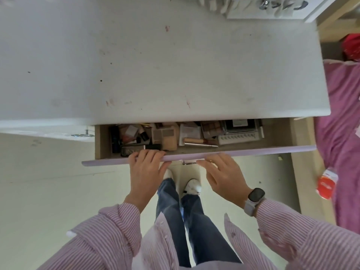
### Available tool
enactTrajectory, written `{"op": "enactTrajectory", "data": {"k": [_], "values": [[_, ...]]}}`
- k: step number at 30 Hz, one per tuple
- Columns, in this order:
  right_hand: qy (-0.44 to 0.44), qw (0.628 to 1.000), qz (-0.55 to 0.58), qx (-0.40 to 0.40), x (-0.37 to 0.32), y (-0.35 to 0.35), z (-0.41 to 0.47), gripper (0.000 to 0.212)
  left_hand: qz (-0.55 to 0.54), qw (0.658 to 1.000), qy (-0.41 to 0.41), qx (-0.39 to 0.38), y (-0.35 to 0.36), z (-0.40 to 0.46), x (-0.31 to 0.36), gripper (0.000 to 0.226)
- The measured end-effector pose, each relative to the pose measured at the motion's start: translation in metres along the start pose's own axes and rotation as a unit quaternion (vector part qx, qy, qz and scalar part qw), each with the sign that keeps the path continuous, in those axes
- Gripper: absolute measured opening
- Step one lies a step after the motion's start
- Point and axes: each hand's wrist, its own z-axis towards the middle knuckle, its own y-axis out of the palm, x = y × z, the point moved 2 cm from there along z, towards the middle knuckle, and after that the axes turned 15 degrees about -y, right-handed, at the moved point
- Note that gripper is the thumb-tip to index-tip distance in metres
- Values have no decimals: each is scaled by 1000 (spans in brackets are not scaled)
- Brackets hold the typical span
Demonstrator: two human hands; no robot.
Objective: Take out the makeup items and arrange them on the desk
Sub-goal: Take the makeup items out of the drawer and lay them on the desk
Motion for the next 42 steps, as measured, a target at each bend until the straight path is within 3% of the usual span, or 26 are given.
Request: {"op": "enactTrajectory", "data": {"k": [5,11,24,30,33,38,42], "values": [[74,988,-105,-84,23,1,-3,31,3,999,-44,-28,-2,-2,6,19],[123,989,-76,-41,21,4,1,19,-5,995,-75,-61,-8,-2,10,20],[87,990,-57,-95,-3,7,-43,22,-1,998,-33,-55,-5,-53,6,23],[92,988,-21,-123,-2,4,-41,23,-4,995,-31,-95,-5,-53,5,22],[96,986,22,-132,0,-1,-38,12,-19,992,-30,-124,-6,-48,2,23],[116,960,130,-220,29,3,-14,29,-32,981,-68,-178,2,-17,-3,41],[102,952,59,-281,60,32,12,43,34,978,-47,-200,29,21,4,51]]}}
